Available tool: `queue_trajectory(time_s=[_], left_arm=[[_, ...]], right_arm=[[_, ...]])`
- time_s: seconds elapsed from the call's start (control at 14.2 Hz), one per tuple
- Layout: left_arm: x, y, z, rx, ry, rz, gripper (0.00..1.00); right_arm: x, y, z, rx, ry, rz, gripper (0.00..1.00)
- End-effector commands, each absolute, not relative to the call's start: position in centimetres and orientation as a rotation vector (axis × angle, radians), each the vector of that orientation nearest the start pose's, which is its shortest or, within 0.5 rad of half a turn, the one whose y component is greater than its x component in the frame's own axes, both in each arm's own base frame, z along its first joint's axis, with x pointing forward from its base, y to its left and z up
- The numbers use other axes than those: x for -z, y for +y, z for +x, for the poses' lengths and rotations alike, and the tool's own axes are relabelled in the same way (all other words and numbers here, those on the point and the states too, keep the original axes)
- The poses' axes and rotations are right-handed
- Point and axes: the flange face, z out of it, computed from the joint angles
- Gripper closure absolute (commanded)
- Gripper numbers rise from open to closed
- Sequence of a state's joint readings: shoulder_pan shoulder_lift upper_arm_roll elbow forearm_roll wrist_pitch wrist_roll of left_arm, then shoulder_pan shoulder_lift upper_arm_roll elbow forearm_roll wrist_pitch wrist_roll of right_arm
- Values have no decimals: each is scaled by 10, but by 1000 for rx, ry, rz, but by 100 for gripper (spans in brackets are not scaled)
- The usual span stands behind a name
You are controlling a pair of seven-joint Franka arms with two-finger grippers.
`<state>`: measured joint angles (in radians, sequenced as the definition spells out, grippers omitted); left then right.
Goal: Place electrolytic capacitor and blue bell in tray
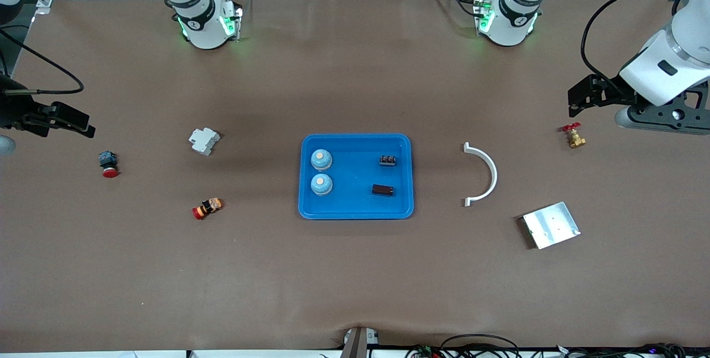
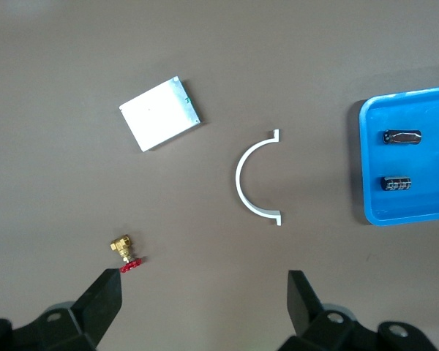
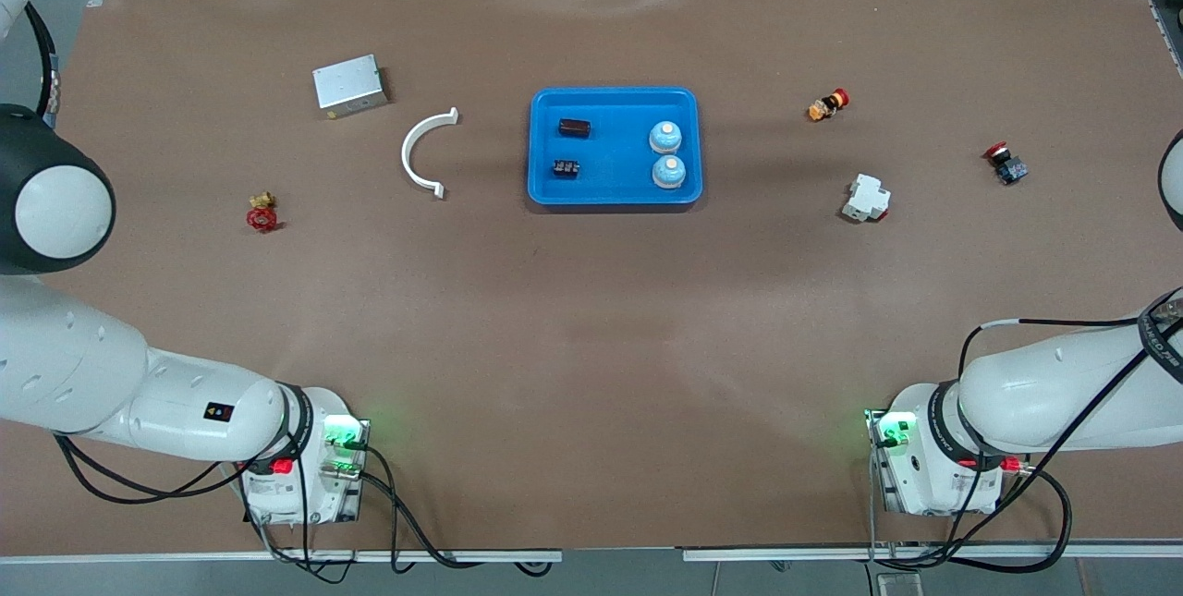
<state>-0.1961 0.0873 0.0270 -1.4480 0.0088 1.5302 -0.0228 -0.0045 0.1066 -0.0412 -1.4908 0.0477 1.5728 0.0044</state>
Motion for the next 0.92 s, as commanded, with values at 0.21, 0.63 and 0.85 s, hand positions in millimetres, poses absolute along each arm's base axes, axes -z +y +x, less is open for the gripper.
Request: queue_trajectory(time_s=[0.21,0.63,0.85], left_arm=[[-636,-99,567,28,235,-3125,0],[-636,-98,569,45,233,-3124,0],[-636,-98,569,45,233,-3124,0]], right_arm=[[-603,-20,581,-23,68,-3081,0],[-603,-23,580,-30,75,-3081,0],[-603,-22,580,-33,75,-3081,0]])
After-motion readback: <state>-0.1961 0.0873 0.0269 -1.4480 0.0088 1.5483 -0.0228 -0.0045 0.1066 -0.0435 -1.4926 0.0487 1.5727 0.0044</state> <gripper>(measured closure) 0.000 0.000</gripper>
